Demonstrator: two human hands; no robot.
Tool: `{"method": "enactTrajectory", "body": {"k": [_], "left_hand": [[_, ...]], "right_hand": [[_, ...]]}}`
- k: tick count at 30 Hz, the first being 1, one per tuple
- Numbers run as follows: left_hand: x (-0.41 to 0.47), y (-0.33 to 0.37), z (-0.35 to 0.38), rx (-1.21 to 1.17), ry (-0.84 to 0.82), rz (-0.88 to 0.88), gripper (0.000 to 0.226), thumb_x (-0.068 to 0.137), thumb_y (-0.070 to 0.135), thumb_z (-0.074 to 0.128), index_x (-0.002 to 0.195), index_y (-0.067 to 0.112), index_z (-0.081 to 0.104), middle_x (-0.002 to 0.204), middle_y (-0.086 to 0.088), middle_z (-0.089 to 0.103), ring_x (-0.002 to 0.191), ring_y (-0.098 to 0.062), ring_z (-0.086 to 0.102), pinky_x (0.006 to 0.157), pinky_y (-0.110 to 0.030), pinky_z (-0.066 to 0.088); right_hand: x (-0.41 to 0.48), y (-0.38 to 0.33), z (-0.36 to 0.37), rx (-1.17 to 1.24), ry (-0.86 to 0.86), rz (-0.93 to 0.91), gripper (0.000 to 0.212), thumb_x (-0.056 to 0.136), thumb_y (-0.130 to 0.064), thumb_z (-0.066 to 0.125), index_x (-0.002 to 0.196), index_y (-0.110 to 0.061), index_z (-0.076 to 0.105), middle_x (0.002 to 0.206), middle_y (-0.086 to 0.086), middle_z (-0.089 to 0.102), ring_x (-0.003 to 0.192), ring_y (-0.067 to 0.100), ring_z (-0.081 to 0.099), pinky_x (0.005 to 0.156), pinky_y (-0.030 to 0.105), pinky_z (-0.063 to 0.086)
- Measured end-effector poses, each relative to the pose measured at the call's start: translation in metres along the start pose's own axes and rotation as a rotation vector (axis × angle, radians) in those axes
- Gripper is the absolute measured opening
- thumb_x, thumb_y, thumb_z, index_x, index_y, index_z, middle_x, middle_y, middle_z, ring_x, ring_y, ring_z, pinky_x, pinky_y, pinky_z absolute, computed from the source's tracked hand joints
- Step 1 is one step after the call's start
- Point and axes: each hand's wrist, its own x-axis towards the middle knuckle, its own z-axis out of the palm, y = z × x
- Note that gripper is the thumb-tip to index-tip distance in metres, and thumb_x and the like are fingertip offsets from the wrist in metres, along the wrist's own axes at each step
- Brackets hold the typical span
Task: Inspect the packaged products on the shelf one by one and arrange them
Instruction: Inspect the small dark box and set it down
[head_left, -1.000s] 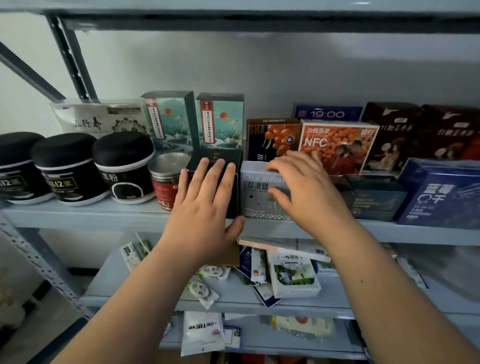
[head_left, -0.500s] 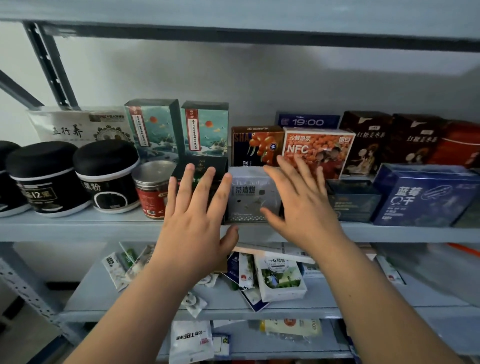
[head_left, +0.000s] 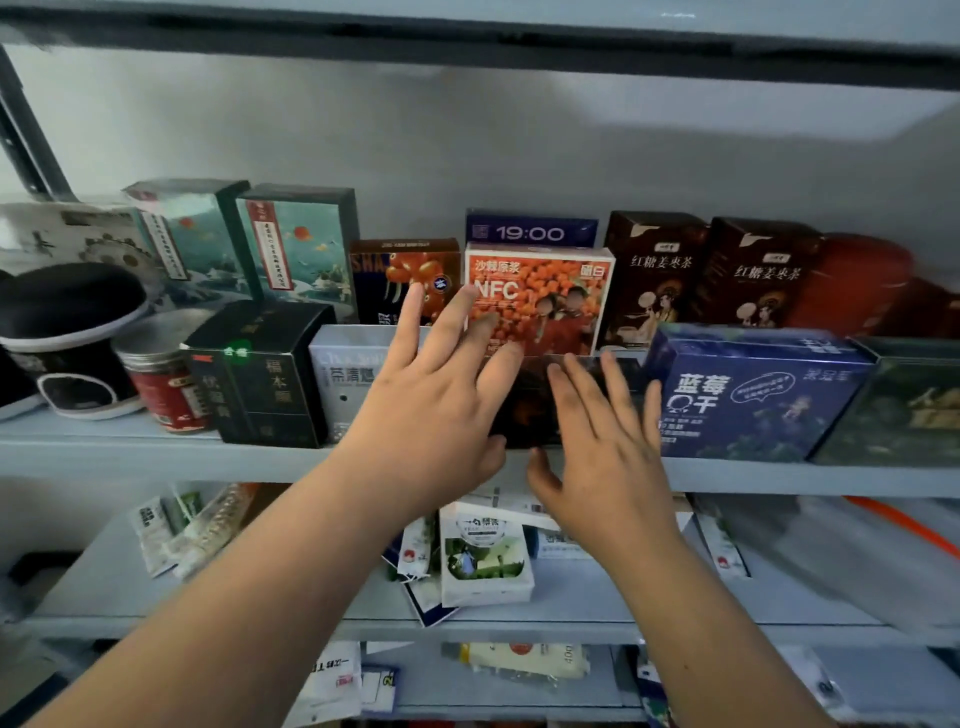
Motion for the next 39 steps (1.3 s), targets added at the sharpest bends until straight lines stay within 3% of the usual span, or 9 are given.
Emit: {"method": "enactTrajectory", "body": {"k": [7, 14, 19, 22, 24, 28, 31, 33, 39], "left_hand": [[0.037, 0.017, 0.002, 0.106, -0.219, -0.040, 0.065, 0.083, 0.046, 0.059, 0.136, 0.018, 0.035, 0.151, -0.008, 0.048, 0.156, -0.034, 0.007, 0.117, -0.073, -0.010], [0.030, 0.021, 0.002, 0.064, -0.112, -0.030, 0.055, 0.070, 0.030, 0.075, 0.118, 0.010, 0.056, 0.116, -0.011, 0.065, 0.131, -0.036, 0.049, 0.118, -0.074, 0.011], [0.011, 0.025, -0.012, -0.055, -0.011, -0.045, 0.046, 0.069, 0.033, 0.070, 0.107, 0.018, 0.050, 0.112, -0.006, 0.061, 0.114, -0.037, 0.053, 0.110, -0.054, 0.033], [-0.005, 0.023, -0.033, -0.337, 0.039, -0.158, 0.036, 0.071, 0.045, 0.057, 0.100, 0.031, 0.041, 0.107, 0.009, 0.055, 0.102, -0.023, 0.048, 0.086, -0.036, 0.038], [-0.019, 0.024, -0.041, -0.596, 0.042, -0.217, 0.034, 0.073, 0.040, 0.066, 0.097, 0.034, 0.042, 0.103, 0.015, 0.055, 0.095, -0.014, 0.050, 0.076, -0.026, 0.043], [-0.043, 0.026, -0.032, -1.146, 0.159, -0.426, 0.031, 0.073, 0.035, 0.077, 0.097, 0.035, 0.059, 0.117, 0.014, 0.067, 0.107, -0.016, 0.067, 0.073, -0.042, 0.063], [-0.062, 0.028, -0.013, -1.482, 0.211, -0.592, 0.033, 0.079, 0.039, 0.073, 0.109, 0.029, 0.065, 0.113, 0.004, 0.071, 0.096, -0.035, 0.071, 0.069, -0.065, 0.059], [-0.074, 0.030, -0.002, -1.555, 0.158, -0.586, 0.037, 0.087, 0.031, 0.070, 0.123, 0.028, 0.062, 0.114, 0.003, 0.071, 0.099, -0.036, 0.070, 0.080, -0.064, 0.059], [-0.091, 0.028, 0.010, -1.730, 0.102, -0.607, 0.056, 0.080, 0.030, 0.069, 0.136, 0.034, 0.060, 0.136, 0.003, 0.063, 0.108, -0.033, 0.071, 0.090, -0.063, 0.056]], "right_hand": [[-0.001, 0.018, 0.004, 0.066, 0.046, -0.113, 0.088, 0.084, -0.043, 0.069, 0.156, -0.008, 0.034, 0.165, 0.010, 0.034, 0.158, 0.033, 0.016, 0.126, 0.058, 0.005], [-0.001, 0.025, 0.003, 0.134, 0.028, -0.153, 0.081, 0.087, -0.051, 0.052, 0.155, -0.010, 0.034, 0.163, 0.012, 0.037, 0.156, 0.035, 0.019, 0.126, 0.058, 0.004], [-0.003, 0.023, -0.006, 0.348, 0.024, -0.187, 0.076, 0.088, -0.051, 0.049, 0.156, -0.018, 0.035, 0.162, 0.006, 0.038, 0.158, 0.028, 0.016, 0.127, 0.056, 0.008], [-0.007, 0.015, -0.020, 0.710, -0.003, -0.202, 0.072, 0.091, -0.041, 0.057, 0.158, -0.027, 0.033, 0.161, -0.008, 0.036, 0.156, 0.012, 0.020, 0.126, 0.031, 0.020], [-0.014, 0.007, -0.030, 1.007, -0.095, -0.155, 0.068, 0.093, -0.034, 0.062, 0.155, -0.040, 0.034, 0.153, -0.019, 0.043, 0.147, 0.003, 0.036, 0.115, 0.017, 0.033], [-0.030, -0.009, -0.033, 1.469, -0.133, 0.066, 0.051, 0.093, -0.025, 0.066, 0.140, -0.043, 0.053, 0.130, -0.016, 0.065, 0.124, 0.010, 0.063, 0.097, 0.026, 0.053], [-0.037, -0.020, -0.024, 1.646, -0.143, 0.315, 0.042, 0.088, -0.030, 0.070, 0.127, -0.045, 0.063, 0.122, -0.004, 0.072, 0.114, 0.020, 0.070, 0.095, 0.043, 0.058], [-0.040, -0.027, -0.019, 1.712, -0.143, 0.470, 0.038, 0.086, -0.029, 0.072, 0.120, -0.044, 0.067, 0.117, 0.001, 0.075, 0.110, 0.024, 0.072, 0.095, 0.052, 0.058], [-0.048, -0.043, -0.021, 1.776, -0.137, 0.593, 0.032, 0.097, -0.013, 0.065, 0.120, -0.035, 0.066, 0.111, 0.005, 0.077, 0.104, 0.023, 0.074, 0.087, 0.043, 0.061]]}}
